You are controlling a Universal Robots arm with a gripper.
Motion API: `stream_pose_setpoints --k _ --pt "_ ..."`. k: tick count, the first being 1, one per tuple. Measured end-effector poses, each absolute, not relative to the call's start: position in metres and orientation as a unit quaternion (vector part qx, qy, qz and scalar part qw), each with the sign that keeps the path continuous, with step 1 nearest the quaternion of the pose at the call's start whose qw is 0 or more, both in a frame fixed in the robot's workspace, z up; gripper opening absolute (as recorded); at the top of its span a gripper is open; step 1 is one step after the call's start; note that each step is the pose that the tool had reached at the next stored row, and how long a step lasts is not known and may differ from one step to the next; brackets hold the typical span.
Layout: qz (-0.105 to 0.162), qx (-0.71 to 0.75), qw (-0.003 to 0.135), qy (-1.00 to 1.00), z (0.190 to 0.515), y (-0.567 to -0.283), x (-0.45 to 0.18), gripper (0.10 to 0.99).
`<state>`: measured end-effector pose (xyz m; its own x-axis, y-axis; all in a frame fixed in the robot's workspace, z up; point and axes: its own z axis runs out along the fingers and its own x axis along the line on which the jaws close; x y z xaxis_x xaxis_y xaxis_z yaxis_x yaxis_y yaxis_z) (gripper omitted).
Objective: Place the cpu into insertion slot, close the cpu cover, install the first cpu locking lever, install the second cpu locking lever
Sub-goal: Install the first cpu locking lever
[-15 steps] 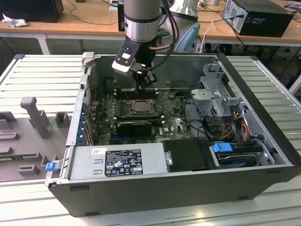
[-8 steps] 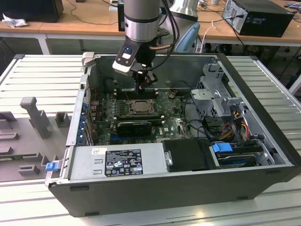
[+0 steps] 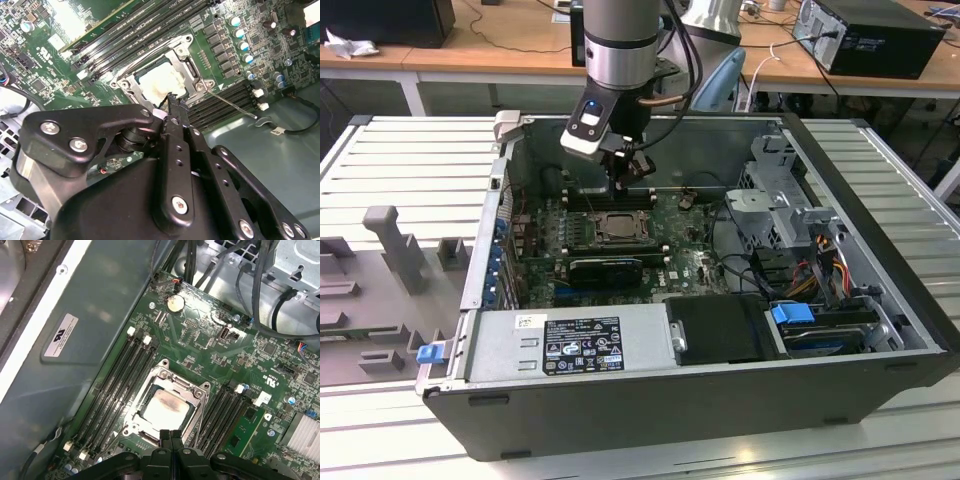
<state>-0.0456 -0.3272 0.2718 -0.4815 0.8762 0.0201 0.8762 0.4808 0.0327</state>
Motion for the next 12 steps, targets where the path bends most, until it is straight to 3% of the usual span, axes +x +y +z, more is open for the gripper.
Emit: stream_pose_setpoints --k 12 --pt "-0.019 -0.492 0.001 -0.870 0.2719 -0.3272 -0.0457 0.106"
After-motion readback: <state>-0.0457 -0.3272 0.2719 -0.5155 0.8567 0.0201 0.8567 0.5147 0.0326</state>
